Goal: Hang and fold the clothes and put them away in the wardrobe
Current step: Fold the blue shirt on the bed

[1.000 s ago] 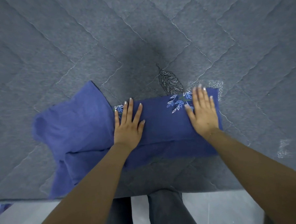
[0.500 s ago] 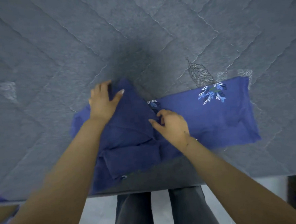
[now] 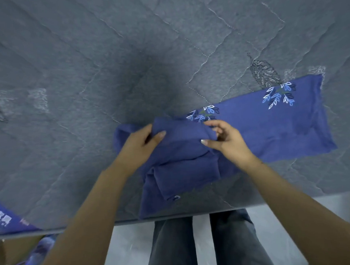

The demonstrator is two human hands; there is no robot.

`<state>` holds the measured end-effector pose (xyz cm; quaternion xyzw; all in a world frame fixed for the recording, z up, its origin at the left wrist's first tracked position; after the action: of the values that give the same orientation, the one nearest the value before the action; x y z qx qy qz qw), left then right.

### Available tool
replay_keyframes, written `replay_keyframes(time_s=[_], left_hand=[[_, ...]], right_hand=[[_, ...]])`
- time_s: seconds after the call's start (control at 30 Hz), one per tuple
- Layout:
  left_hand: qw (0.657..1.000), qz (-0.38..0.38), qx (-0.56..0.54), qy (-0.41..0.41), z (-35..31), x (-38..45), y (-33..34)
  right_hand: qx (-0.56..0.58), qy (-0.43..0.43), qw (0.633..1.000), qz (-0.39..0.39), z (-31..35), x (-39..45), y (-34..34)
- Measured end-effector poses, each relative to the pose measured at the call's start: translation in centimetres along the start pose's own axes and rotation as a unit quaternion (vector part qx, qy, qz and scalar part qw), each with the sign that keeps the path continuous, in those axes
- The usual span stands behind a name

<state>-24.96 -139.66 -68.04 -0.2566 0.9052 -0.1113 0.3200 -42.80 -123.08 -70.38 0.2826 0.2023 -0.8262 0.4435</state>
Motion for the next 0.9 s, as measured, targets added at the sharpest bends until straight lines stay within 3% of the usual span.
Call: replay_keyframes(time_s=[0.13, 0.23, 0.33, 0.47, 0.6, 0.73, 0.8, 0.9], left_hand=[[0.995, 0.042, -0.060, -0.068, 3.7, -7.3, 0.9], [0.991, 0.045, -0.078, -0.102, 5.9, -9.3, 2.1], [0.985, -0.005, -0.110, -0.129, 7.5, -8.9, 2.4], [0.970, -0.131, -0.126, -0.163, 8.4, -6.5, 1.0], [0.971, -0.122, 0.017, -0.206, 8.3, -4.3, 1.0], [0.946, -0.258, 0.163, -0.114, 4.7, -5.2, 0.6], [0.944, -0.228, 0.236, -0.030, 3.0, -5.4, 2.4], [0.952, -0.075, 0.296, 0.013, 2.8, -4.9, 7.2]], right_hand=[[-0.109, 0.034, 0.985, 0.131, -0.9, -1.6, 0.1], [-0.188, 0.022, 0.970, 0.151, -0.9, -1.7, 0.8], [-0.185, 0.013, 0.969, 0.165, 0.1, -0.6, 2.3], [-0.155, -0.009, 0.985, 0.070, 1.5, 2.9, 3.3], [-0.234, -0.001, 0.972, -0.025, 0.8, 4.6, 3.7], [-0.318, -0.127, 0.935, -0.097, 1.5, 0.9, 3.3], [-0.379, -0.160, 0.904, -0.113, 0.7, -1.5, 2.2], [-0.486, -0.136, 0.857, -0.104, -2.2, -3.4, -0.2]])
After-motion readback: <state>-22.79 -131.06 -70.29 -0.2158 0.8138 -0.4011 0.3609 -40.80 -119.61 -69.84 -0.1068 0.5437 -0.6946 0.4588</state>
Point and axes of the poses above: each hand's wrist, its own x-axis towards the middle knuckle, its own y-axis out of the palm, z = x × y, the point moved 6 cm from there along x, towards the middle knuckle, and after that the axes turned 1 degree about y, right-handed, at the moved point
